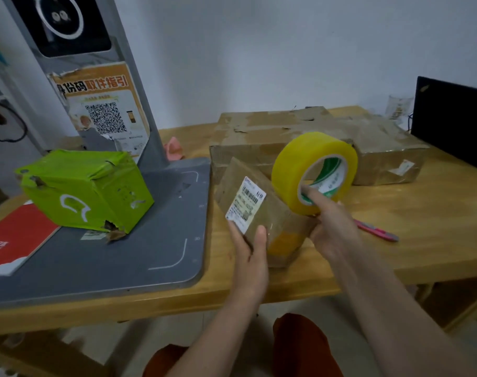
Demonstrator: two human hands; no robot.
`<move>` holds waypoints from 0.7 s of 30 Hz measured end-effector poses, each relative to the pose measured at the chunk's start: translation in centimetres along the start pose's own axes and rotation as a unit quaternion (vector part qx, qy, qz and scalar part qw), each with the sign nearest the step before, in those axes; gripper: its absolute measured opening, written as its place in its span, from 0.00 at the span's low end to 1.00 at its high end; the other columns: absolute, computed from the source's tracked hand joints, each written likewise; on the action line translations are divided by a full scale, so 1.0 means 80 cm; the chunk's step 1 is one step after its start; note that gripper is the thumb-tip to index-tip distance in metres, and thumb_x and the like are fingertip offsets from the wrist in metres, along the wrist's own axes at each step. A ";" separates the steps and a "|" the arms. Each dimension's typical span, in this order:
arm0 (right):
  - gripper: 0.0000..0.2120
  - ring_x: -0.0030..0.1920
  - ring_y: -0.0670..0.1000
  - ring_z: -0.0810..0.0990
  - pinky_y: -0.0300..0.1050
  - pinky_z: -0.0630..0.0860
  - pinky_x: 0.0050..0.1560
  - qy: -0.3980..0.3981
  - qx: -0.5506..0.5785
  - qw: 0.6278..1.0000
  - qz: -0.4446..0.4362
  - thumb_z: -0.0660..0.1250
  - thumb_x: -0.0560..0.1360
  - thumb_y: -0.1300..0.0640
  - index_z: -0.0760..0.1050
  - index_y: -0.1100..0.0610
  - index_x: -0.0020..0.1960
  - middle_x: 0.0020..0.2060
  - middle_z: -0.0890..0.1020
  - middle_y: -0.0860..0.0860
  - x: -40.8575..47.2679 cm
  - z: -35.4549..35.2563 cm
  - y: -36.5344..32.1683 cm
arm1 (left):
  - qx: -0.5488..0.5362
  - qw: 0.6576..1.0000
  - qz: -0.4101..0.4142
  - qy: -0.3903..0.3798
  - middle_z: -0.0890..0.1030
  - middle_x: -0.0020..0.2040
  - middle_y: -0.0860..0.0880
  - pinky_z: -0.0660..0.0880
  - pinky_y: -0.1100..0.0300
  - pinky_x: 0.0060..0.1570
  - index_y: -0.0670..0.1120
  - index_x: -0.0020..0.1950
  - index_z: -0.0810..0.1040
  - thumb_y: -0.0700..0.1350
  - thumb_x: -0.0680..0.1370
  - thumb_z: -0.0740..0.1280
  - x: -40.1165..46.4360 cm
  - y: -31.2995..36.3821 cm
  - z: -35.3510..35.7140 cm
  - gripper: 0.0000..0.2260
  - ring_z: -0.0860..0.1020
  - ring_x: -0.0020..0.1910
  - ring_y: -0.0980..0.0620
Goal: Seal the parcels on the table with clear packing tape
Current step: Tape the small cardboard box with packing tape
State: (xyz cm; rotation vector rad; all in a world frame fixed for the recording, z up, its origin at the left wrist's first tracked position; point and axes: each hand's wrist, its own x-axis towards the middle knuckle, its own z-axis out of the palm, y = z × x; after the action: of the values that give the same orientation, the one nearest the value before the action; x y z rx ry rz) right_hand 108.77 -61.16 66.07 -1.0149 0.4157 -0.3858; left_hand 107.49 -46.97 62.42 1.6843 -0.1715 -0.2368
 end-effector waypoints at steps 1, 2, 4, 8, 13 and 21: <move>0.13 0.54 0.53 0.84 0.56 0.78 0.59 -0.013 -0.024 1.000 -0.008 0.73 0.73 0.57 0.81 0.55 0.57 0.50 0.86 0.52 0.002 0.002 -0.008 | 0.006 1.000 0.001 -0.012 0.53 0.80 0.57 0.58 0.63 0.65 0.59 0.80 0.35 0.59 0.82 0.53 -0.004 0.003 0.004 0.33 0.56 0.67 0.62; 0.12 0.54 0.53 0.84 0.56 0.78 0.59 -0.026 -0.047 0.998 -0.020 0.72 0.74 0.57 0.81 0.55 0.57 0.50 0.86 0.52 0.006 0.002 -0.019 | 0.028 0.999 0.001 -0.026 0.51 0.80 0.57 0.56 0.65 0.65 0.57 0.79 0.33 0.59 0.82 0.52 -0.006 0.007 0.006 0.33 0.55 0.67 0.63; 0.12 0.51 0.52 0.85 0.54 0.79 0.57 -0.051 -0.088 0.994 -0.051 0.71 0.75 0.57 0.80 0.56 0.58 0.49 0.86 0.53 0.015 -0.003 -0.046 | 0.150 0.986 0.009 -0.066 0.58 0.79 0.54 0.60 0.64 0.68 0.55 0.80 0.36 0.61 0.82 0.55 -0.006 0.016 0.001 0.36 0.61 0.69 0.62; 0.22 0.48 0.50 0.85 0.48 0.81 0.48 -0.144 -0.180 0.970 -0.079 0.70 0.72 0.53 0.76 0.61 0.64 0.46 0.87 0.50 0.033 -0.014 -0.082 | 0.441 0.886 0.142 0.020 0.74 0.49 0.60 0.69 0.66 0.42 0.58 0.64 0.75 0.69 0.73 0.65 -0.014 0.086 -0.030 0.24 0.73 0.46 0.62; 0.34 0.54 0.67 0.78 0.65 0.74 0.58 -0.303 -0.198 0.932 -0.009 0.83 0.53 0.42 0.83 0.57 0.53 0.54 0.79 0.68 0.044 -0.014 -0.071 | 0.500 0.835 0.187 -0.132 0.65 0.75 0.54 0.62 0.45 0.74 0.59 0.79 0.56 0.73 0.55 0.74 0.055 0.145 -0.044 0.57 0.62 0.75 0.50; 0.17 0.37 0.51 0.78 0.55 0.75 0.45 -0.138 -0.231 0.952 -0.147 0.75 0.70 0.65 0.81 0.47 0.27 0.27 0.81 0.42 0.040 0.001 -0.038 | 0.496 0.838 0.137 -0.184 0.80 0.57 0.57 0.77 0.49 0.56 0.53 0.67 0.71 0.67 0.57 0.79 0.089 0.108 -0.029 0.43 0.78 0.55 0.54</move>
State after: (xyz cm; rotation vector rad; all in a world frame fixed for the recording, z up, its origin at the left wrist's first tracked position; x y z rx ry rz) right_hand 111.16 -64.15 68.27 -1.5755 0.0962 -0.4149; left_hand 115.14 -47.63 70.85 2.5927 -0.9539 -0.2732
